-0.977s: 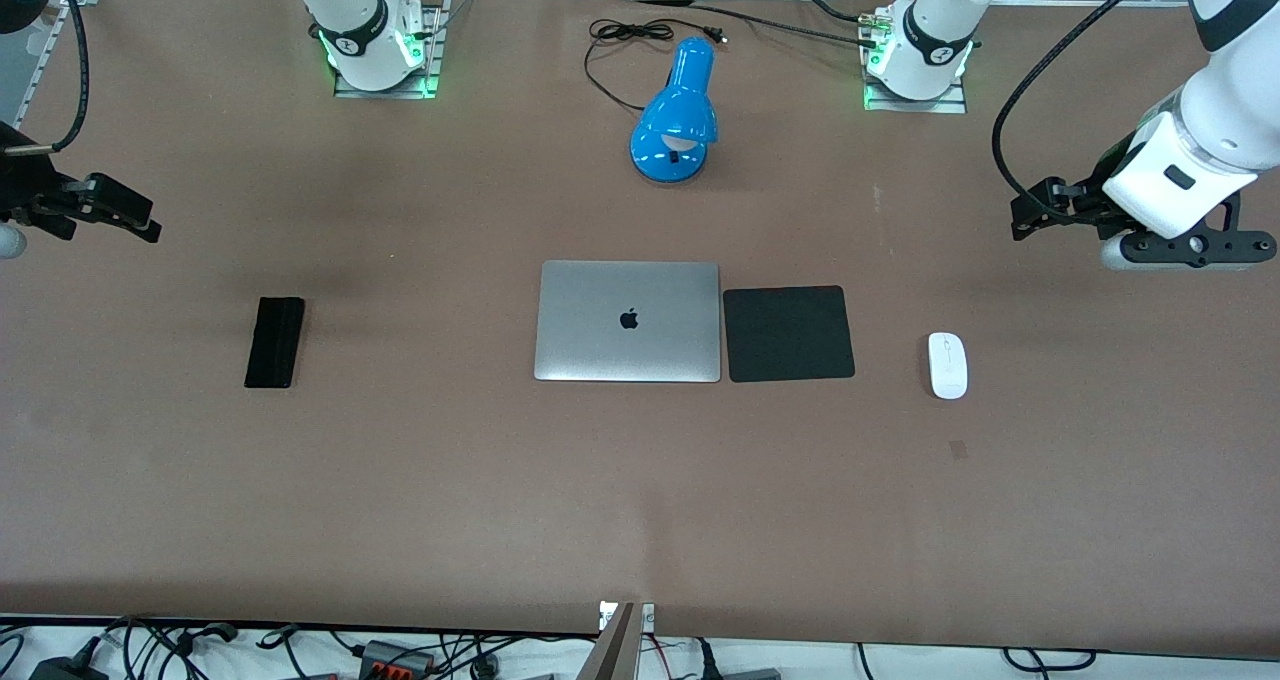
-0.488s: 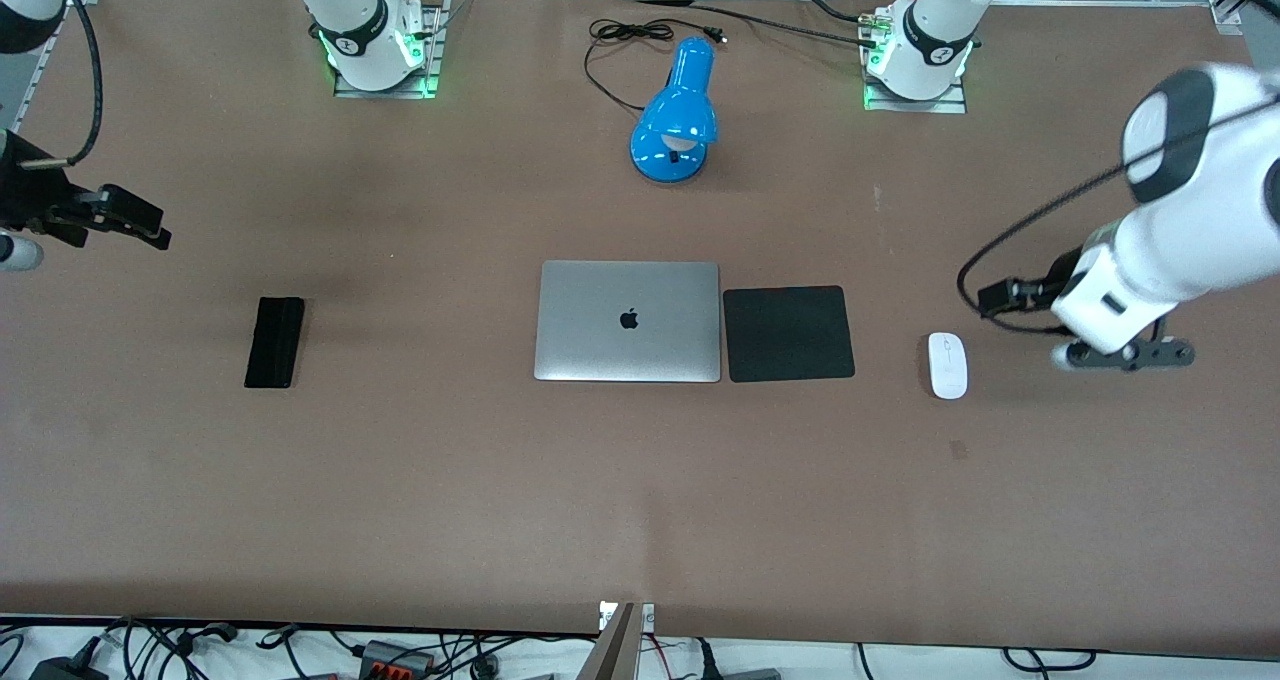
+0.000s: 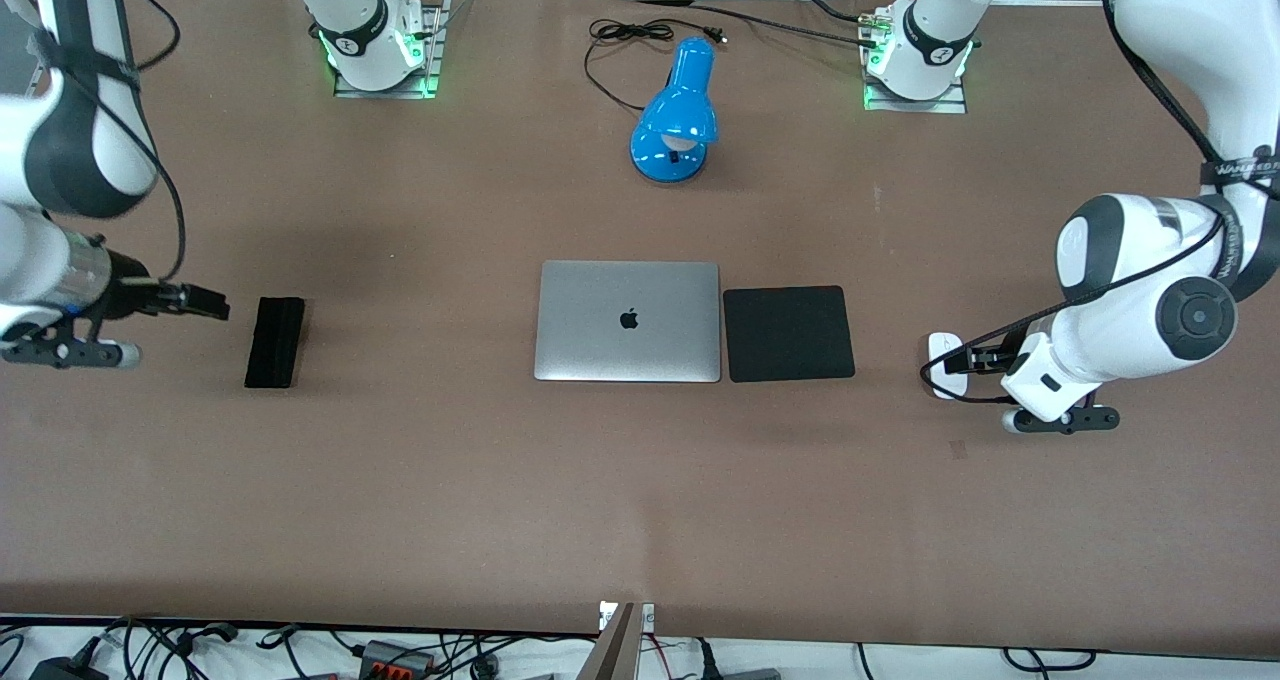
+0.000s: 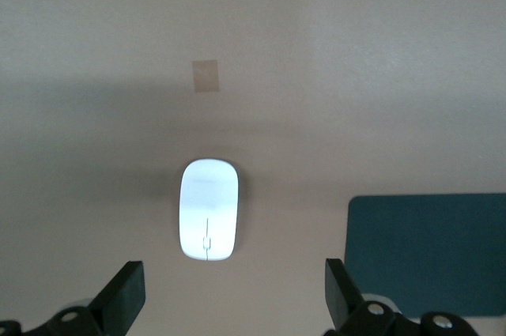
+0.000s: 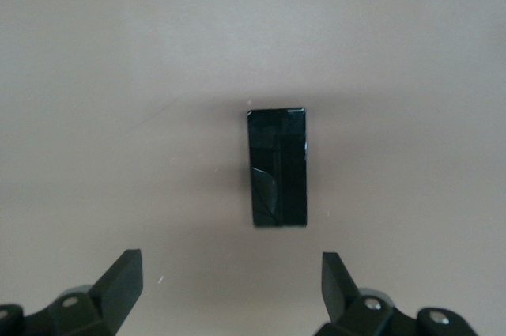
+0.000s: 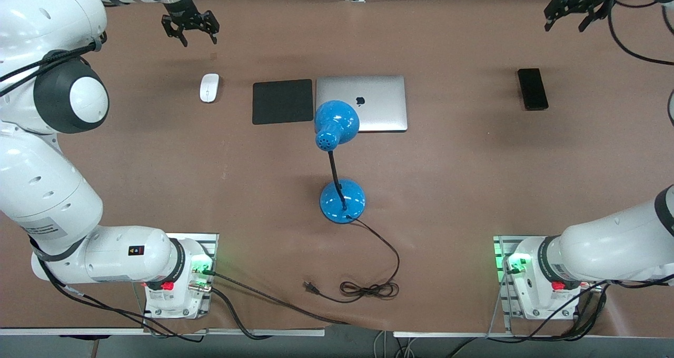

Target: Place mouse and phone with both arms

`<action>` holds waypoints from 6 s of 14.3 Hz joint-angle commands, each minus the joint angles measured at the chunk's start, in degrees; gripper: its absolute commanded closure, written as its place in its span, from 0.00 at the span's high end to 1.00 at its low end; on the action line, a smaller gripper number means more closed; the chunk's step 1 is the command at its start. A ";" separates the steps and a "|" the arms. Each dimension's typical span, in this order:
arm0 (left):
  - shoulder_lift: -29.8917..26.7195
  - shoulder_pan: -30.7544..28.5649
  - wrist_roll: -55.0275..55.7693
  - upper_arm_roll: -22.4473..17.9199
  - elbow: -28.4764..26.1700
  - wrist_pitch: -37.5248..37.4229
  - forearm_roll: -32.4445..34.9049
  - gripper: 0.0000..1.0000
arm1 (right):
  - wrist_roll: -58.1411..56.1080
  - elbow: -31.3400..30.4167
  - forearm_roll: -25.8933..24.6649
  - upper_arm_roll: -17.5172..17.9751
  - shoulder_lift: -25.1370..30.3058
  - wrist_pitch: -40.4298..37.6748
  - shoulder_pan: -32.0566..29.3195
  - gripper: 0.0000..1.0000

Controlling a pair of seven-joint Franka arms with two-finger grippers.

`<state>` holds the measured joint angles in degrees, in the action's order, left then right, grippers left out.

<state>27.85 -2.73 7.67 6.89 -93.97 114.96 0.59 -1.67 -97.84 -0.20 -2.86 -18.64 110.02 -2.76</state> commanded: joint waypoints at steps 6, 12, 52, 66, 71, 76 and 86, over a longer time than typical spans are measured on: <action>-1.75 -0.25 -0.72 0.15 -15.87 15.35 5.65 1.00 | 0.52 -7.62 -0.68 0.13 -13.00 18.37 -2.68 1.00; -0.43 -0.34 -0.72 -0.03 -21.43 24.96 6.43 1.00 | 0.26 -7.89 -4.02 -0.31 -15.29 18.65 -2.77 1.00; 3.86 9.67 19.57 13.07 -17.92 22.85 8.90 0.31 | 24.52 -0.60 3.96 5.14 -19.68 18.30 21.39 0.21; 4.50 9.86 22.48 11.57 -9.05 11.65 9.52 1.00 | 23.47 1.50 4.07 4.44 -11.88 13.22 21.67 1.00; -7.26 3.62 21.34 12.19 -6.40 -1.55 9.60 1.00 | 20.58 17.65 2.92 4.35 -7.82 -6.62 15.08 1.00; -19.40 -2.97 10.74 12.36 -3.34 -13.06 8.03 1.00 | 16.61 26.74 1.43 4.35 -5.37 -15.10 8.23 1.00; -25.72 -2.81 2.03 4.20 0.99 -20.80 -2.34 1.00 | -1.58 24.81 0.29 2.95 1.93 -17.02 -0.13 1.00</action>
<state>5.65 -7.15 14.07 14.76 -92.68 96.89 0.58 -1.58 -71.16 1.10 -0.02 -18.10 94.66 -2.85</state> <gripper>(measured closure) 0.000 0.000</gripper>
